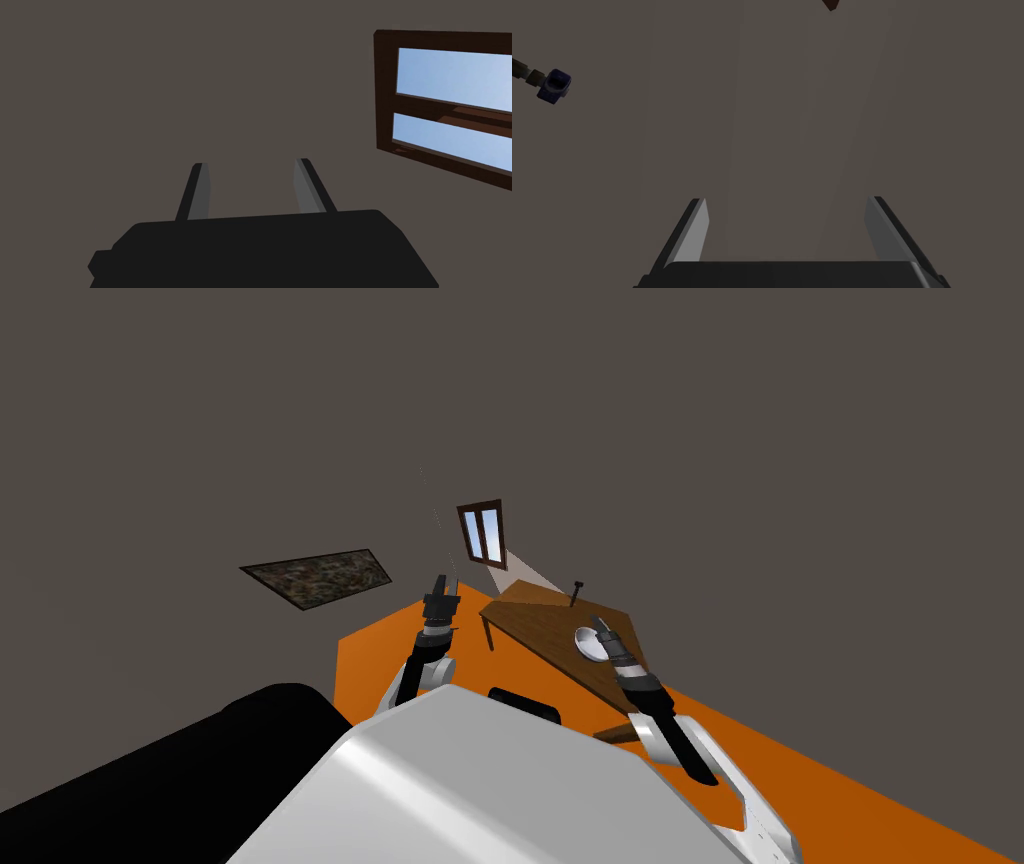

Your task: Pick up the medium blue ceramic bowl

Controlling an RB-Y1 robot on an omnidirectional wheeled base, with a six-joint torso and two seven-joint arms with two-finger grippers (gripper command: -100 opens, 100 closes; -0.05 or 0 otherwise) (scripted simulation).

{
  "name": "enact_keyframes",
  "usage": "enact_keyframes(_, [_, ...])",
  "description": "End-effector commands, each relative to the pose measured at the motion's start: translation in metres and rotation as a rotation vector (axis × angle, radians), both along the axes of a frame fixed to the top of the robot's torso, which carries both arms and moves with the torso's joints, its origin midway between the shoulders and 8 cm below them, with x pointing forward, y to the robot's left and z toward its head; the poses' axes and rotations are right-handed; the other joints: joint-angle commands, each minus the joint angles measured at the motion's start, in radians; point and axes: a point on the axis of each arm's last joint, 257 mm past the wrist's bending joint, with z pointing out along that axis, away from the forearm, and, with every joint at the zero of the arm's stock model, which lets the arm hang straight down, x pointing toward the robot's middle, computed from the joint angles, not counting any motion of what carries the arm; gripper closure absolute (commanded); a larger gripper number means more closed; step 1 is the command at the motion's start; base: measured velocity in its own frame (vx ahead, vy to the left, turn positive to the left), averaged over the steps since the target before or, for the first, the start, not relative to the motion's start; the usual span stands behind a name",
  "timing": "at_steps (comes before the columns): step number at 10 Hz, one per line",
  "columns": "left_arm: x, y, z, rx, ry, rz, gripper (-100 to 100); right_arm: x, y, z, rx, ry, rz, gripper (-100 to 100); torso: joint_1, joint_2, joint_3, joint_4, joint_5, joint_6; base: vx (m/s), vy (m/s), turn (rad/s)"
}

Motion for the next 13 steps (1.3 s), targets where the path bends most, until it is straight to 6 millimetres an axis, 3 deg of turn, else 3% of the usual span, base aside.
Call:
enact_keyframes(1, [0.000,0.000,0.000,0.000,0.000,0.000,0,0.001,-0.004,-0.018,-0.048,0.030,-0.002,-100,0.000,0.000,0.000,0.000,0.000,0.000,0.020,0.106,0.032])
enact_keyframes(8, [0.000,0.000,0.000,0.000,0.000,0.000,0,0.008,-0.028,-0.104,-0.423,0.145,0.047,-100,-0.004,0.000,0.000,0.000,-0.001,0.001,0.037,0.119,0.067])
enact_keyframes(11, [0.000,0.000,0.000,0.000,0.000,0.000,0,0.006,-0.051,-0.138,-0.531,0.205,0.047,-100,-0.003,-0.001,0.000,0.000,-0.001,0.000,0.044,0.102,0.050])
enact_keyframes(12, [0.000,0.000,0.000,0.000,0.000,0.000,0,0.005,-0.054,-0.141,-0.532,0.213,0.044,-100,-0.005,0.000,0.000,0.000,-0.001,0.001,0.012,0.040,0.002])
enact_keyframes(13, [0.000,0.000,0.000,0.000,0.000,0.000,0,0.003,-0.065,-0.156,-0.627,0.233,0.061,-100,-0.007,0.001,0.001,0.000,-0.001,0.001,0.028,0.080,0.100])
